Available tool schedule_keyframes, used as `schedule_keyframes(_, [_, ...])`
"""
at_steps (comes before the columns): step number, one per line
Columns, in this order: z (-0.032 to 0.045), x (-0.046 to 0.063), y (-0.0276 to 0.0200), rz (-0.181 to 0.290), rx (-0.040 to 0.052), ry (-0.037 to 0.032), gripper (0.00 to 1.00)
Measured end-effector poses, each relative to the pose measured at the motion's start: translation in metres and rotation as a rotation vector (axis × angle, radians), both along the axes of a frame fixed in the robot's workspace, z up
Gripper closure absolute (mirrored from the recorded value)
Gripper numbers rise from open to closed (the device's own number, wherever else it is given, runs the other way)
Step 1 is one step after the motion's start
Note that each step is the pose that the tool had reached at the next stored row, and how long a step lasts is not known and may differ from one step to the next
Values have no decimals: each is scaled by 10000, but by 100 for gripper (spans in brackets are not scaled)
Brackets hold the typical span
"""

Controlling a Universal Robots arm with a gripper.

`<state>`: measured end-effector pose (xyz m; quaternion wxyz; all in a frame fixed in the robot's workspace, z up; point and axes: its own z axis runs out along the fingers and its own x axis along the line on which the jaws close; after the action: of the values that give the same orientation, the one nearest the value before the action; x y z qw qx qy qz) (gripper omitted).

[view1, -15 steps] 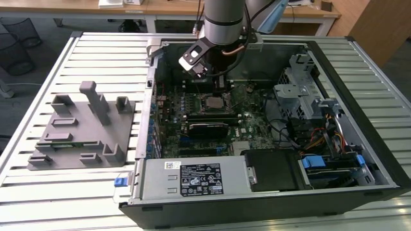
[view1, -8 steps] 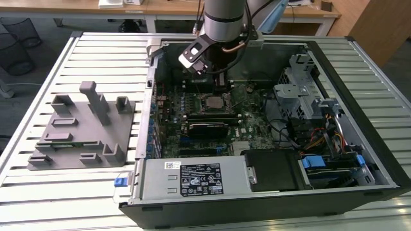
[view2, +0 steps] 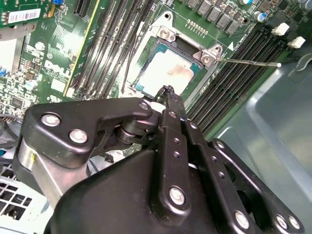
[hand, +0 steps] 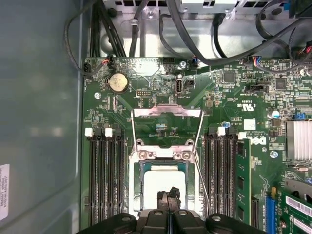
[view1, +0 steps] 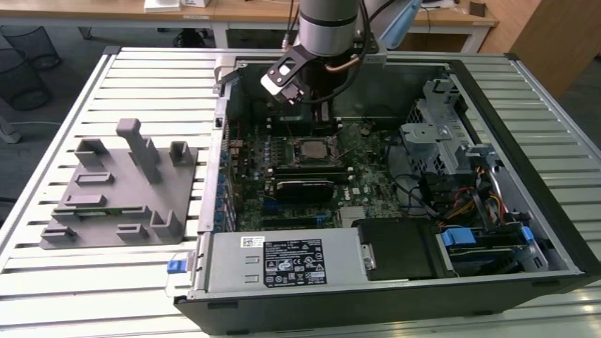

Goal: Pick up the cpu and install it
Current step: 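Close the cpu cover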

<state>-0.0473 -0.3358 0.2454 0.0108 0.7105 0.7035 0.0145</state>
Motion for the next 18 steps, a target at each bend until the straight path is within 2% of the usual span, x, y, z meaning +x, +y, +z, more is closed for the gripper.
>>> schedule_keyframes(3, [38,0,0,0,0,5,89])
schedule_keyframes(7, [37,0,0,0,1,4,89])
schedule_keyframes(14, [38,0,-70,0,-1,5,89])
schedule_keyframes(18, [45,25,-71,0,3,61,89])
